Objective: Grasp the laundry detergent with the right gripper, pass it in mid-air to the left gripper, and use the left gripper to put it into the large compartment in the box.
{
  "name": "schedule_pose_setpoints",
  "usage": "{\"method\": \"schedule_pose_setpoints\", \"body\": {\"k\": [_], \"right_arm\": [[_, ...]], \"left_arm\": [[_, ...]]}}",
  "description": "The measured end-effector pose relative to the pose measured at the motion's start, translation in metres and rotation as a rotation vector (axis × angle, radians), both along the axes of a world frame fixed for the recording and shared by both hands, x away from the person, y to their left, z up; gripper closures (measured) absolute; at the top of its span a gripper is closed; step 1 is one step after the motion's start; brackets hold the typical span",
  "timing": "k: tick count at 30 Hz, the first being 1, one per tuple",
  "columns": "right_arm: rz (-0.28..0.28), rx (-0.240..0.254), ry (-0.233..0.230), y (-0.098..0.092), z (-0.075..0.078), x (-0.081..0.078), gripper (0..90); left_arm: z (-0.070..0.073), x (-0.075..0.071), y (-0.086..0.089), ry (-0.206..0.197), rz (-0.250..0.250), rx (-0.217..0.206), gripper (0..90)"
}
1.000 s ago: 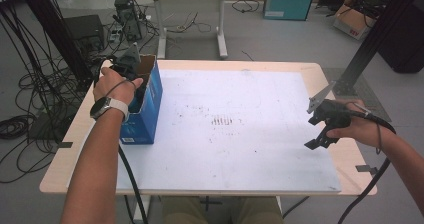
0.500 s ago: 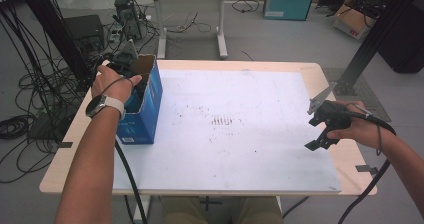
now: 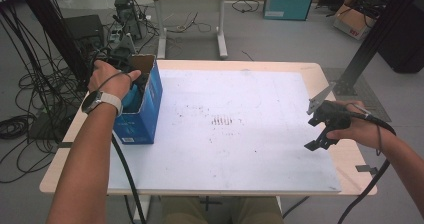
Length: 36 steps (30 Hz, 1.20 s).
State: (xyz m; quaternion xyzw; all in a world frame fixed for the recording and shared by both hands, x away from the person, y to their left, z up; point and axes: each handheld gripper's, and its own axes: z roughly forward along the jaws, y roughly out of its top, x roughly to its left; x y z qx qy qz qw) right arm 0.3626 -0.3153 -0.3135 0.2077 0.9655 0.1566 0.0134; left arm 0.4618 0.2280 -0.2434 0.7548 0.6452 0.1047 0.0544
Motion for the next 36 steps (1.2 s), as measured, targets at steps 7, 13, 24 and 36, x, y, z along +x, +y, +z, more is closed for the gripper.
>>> {"method": "schedule_pose_setpoints", "body": {"k": [7, 13, 24, 36], "right_arm": [[-0.005, 0.000, -0.001, -0.003, 0.001, -0.001, 7.5], [-0.008, 0.002, -0.006, -0.006, 0.003, -0.002, 7.6], [-0.013, 0.001, -0.006, -0.006, 0.008, -0.003, 7.5], [-0.021, 0.015, -0.013, -0.005, 0.010, -0.003, 7.5]], "left_arm": [[0.023, -0.001, -0.001, -0.030, -0.022, -0.009, 8.5], [0.047, -0.006, -0.007, -0.057, -0.074, -0.017, 8.0], [0.081, -0.017, -0.027, -0.077, -0.226, -0.027, 8.9], [0.099, -0.033, -0.071, -0.081, -0.519, -0.047, 8.5]]}}
